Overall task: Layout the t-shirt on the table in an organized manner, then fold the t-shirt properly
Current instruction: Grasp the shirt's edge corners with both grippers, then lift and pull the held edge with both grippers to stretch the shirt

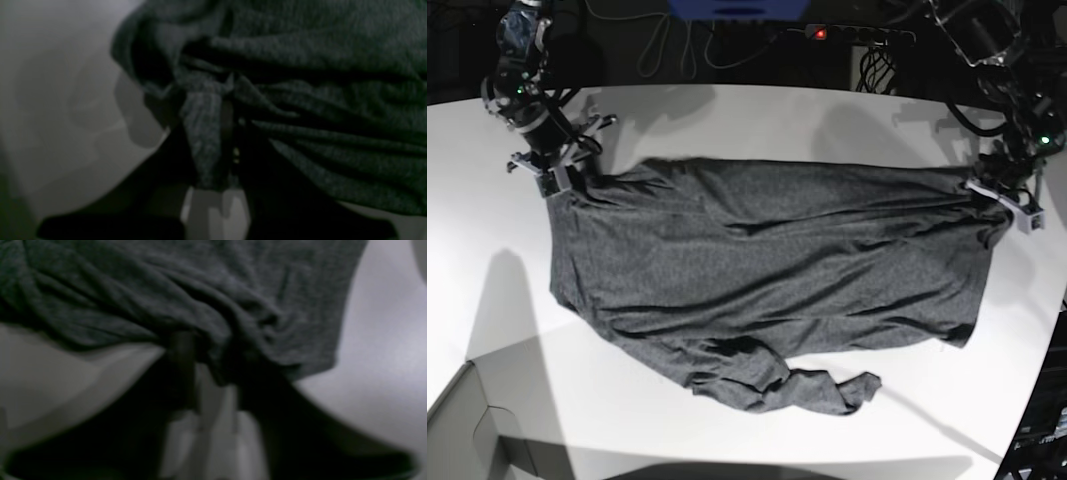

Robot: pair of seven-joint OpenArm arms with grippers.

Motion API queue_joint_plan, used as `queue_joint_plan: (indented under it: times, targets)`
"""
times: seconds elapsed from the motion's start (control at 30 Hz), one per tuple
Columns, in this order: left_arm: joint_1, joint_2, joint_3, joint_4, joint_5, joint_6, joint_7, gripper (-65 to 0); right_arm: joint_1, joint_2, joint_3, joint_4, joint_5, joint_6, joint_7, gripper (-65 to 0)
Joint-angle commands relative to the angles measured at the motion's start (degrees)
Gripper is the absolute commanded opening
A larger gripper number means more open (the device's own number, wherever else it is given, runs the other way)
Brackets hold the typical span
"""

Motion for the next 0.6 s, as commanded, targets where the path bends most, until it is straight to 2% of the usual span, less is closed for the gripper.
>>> queue_joint_plan:
  times: [0.0,0.03,0.23,0.43,0.57]
  targets:
    - [-0.6,-0.9,-0.2,1.0,-0.4,0.0,-1.0,-65.0,-1.2,0.6,0.3,1.0,0.6,-0.1,0.9,-61.2]
    - [-0.6,-0.9,-0.2,1.0,-0.4,0.0,-1.0,-65.0,-1.8,0.6,0.3,1.1,0.6,-0.1,0.9,-65.0]
    - [0.8,-0.9,-0.2,1.3,-0.4,0.0,-1.0,-65.0,-7.6,0.6,0.0,4.8,0.8,-0.1,1.0,-65.0]
    - [4.3,-0.9,-0.2,6.4,-0.4,0.0,-1.0,-65.0,-11.9,0.7,0.4,10.0,0.8,-0.1,1.0,-65.0]
    - [6.4,-0.9,-0.2,9.4,-0.4,0.0,-1.0,-65.0,-13.8,0.7,2.9,12.9,0.8,-0.1,1.0,-65.0]
